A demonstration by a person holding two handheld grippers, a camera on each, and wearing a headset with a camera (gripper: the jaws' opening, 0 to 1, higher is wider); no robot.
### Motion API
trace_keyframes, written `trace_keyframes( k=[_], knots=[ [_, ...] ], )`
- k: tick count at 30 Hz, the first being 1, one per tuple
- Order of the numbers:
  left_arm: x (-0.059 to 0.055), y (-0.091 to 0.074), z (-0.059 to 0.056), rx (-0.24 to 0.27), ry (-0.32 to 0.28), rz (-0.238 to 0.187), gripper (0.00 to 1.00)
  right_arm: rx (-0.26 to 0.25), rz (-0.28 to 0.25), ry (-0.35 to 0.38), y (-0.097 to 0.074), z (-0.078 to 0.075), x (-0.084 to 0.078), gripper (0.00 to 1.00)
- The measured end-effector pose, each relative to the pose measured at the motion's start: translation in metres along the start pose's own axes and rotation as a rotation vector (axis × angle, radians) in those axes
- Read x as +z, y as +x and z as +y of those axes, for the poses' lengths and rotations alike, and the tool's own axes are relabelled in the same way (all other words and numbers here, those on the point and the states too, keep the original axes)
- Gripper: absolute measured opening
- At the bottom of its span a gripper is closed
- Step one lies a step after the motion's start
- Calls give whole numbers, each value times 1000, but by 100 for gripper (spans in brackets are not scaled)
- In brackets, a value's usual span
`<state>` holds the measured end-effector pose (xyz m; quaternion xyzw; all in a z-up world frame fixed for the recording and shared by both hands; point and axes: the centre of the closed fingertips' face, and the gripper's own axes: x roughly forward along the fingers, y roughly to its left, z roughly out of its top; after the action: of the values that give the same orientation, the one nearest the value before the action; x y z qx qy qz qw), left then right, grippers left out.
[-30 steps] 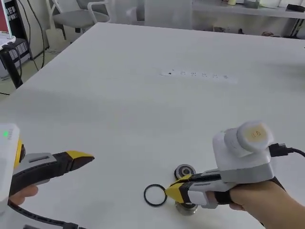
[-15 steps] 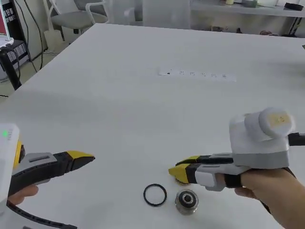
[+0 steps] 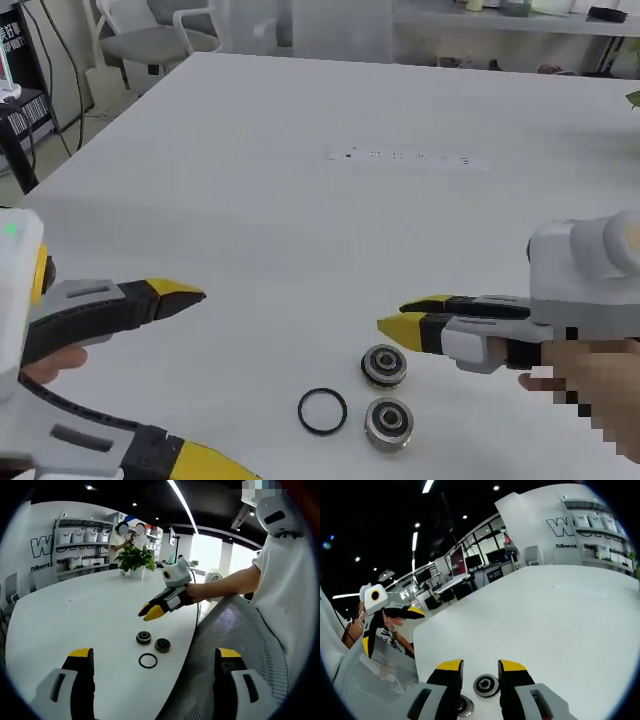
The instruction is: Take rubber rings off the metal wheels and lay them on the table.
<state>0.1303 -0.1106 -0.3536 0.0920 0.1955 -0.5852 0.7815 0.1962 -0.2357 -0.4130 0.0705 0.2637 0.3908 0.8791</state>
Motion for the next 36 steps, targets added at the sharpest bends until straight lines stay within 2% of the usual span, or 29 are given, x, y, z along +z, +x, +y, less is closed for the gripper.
trace_keyframes(
  k=[8, 13, 20, 24, 28, 33, 36],
  knots=[
    [33, 8, 13, -20, 87, -20, 99, -22, 17, -53, -3, -10, -8, 28],
    [54, 16, 21, -30, 142, -31, 99, -18, 54, -76, -2, -14, -19, 28],
    [83, 44, 29, -44, 225, -68, 96, -20, 120, -113, -1, -16, -36, 30],
    [96, 65, 28, -80, 228, -112, 94, -11, 140, -128, 0, -16, -42, 30],
    [91, 89, 28, -103, 276, -94, 87, -1, 154, -143, 0, -17, -47, 29],
    [62, 120, 30, -128, 330, -2, 77, 10, 181, -170, 1, -16, -52, 24],
    [45, 135, 30, -134, 337, 16, 70, 15, 191, -178, 2, -14, -55, 24]
  ],
)
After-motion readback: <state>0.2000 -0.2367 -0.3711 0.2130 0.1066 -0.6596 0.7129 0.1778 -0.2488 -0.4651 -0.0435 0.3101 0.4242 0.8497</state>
